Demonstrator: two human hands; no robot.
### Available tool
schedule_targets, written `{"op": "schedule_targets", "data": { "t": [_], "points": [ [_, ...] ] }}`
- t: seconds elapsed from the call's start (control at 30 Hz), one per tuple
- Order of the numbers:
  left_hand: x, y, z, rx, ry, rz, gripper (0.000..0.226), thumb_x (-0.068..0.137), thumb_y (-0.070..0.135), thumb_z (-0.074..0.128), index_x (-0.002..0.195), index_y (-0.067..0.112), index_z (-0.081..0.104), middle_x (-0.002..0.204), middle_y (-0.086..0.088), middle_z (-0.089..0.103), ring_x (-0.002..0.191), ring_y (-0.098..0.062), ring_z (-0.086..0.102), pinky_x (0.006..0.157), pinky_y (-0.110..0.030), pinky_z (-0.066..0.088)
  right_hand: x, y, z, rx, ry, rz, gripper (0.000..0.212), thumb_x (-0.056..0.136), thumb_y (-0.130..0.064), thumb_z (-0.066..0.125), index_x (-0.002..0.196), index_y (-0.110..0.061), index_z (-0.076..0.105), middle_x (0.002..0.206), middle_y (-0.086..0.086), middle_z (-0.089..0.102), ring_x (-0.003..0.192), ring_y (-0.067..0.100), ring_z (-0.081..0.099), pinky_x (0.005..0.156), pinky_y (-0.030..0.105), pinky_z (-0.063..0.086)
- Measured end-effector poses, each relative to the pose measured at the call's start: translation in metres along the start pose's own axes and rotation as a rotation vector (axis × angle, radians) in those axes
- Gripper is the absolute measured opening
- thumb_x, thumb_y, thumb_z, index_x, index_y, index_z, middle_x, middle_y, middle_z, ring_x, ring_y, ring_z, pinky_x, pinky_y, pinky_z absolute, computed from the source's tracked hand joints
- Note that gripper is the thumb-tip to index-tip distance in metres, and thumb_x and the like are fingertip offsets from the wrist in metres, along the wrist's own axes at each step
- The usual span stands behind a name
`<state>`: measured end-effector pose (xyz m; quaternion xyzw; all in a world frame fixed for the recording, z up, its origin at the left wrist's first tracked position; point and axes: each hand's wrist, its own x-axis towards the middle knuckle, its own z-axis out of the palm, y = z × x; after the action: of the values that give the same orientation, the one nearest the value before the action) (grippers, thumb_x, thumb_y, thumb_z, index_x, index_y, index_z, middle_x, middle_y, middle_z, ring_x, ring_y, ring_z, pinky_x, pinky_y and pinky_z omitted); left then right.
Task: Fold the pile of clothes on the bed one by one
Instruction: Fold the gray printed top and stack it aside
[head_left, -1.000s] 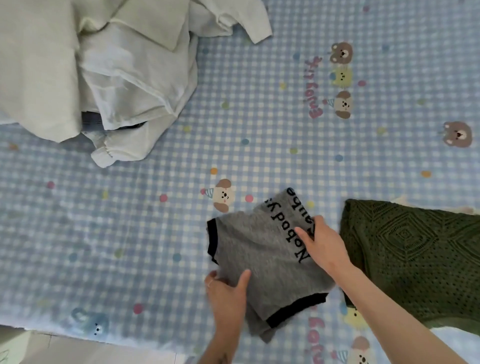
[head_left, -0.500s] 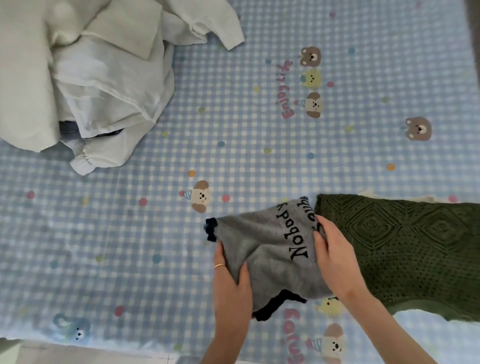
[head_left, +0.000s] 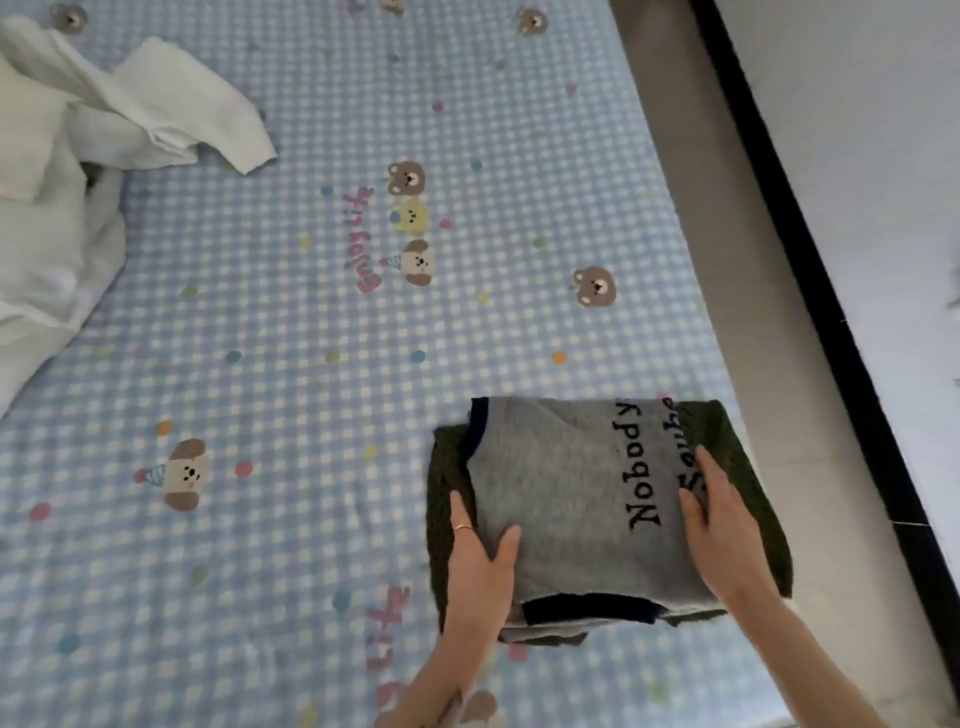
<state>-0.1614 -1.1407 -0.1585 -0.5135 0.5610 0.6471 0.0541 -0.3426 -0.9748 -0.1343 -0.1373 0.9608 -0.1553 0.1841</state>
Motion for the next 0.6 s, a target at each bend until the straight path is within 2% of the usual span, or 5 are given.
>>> {"op": "schedule_targets", "data": {
  "t": [0.1,0.27,0.4,0.5,0.6],
  "points": [
    [0.006,-0.017,0.021,0.157,-0.075,0.019,0.103,0.088,0.037,0.062,0.144,0.037,-0.024,0.131,0.004,0.049,0.084,-0.011,0.061,0.067,-0.022,0.053,0.002,0.027,0.026,-0.147,-0.183,0.036,0.062,0.098,-0.031,0.043,0.151,-0.026,0.013,0.123,0.016,0.044,0.082,0.038,0.06,0.071,0.043,0.051],
    [-0.003,-0.027,0.034,0.215,-0.025,0.054,0.09,0.094,0.015,0.053,0.142,0.047,-0.017,0.09,-0.001,0.058,0.051,-0.007,0.05,0.048,-0.018,0.041,0.005,0.04,0.02,-0.1,0.001,-0.024,0.054,0.098,-0.025,0.043,0.149,-0.028,0.025,0.108,0.011,0.047,0.056,0.024,0.049,0.049,0.034,0.043],
    [-0.014,-0.031,0.035,0.77,0.154,0.227,0.092,0.09,0.035,0.056,0.146,0.022,-0.016,0.147,-0.016,0.025,0.123,-0.026,0.047,0.104,-0.033,0.04,0.004,0.038,0.021,-0.379,0.092,-0.08,0.067,0.093,-0.038,0.051,0.149,-0.014,0.023,0.142,0.023,0.037,0.116,0.043,0.051,0.094,0.055,0.045],
    [0.005,-0.036,0.037,1.069,0.136,0.581,0.079,0.084,0.049,0.054,0.147,0.01,0.028,0.153,-0.019,0.026,0.139,-0.035,0.03,0.112,-0.049,0.03,0.007,0.019,0.041,-0.52,0.017,-0.301,0.065,0.095,-0.05,0.031,0.151,-0.018,0.02,0.157,0.015,0.019,0.142,0.035,0.023,0.11,0.059,0.015],
    [0.028,-0.043,0.028,1.226,0.016,0.58,0.075,0.089,0.061,0.036,0.146,0.013,0.032,0.154,-0.012,0.026,0.141,-0.03,0.027,0.11,-0.047,0.02,0.013,0.016,0.059,-0.568,-0.143,-0.308,0.068,0.093,-0.055,0.018,0.149,-0.018,0.025,0.157,0.011,0.018,0.144,0.032,0.02,0.109,0.063,0.023]
  ]
}}
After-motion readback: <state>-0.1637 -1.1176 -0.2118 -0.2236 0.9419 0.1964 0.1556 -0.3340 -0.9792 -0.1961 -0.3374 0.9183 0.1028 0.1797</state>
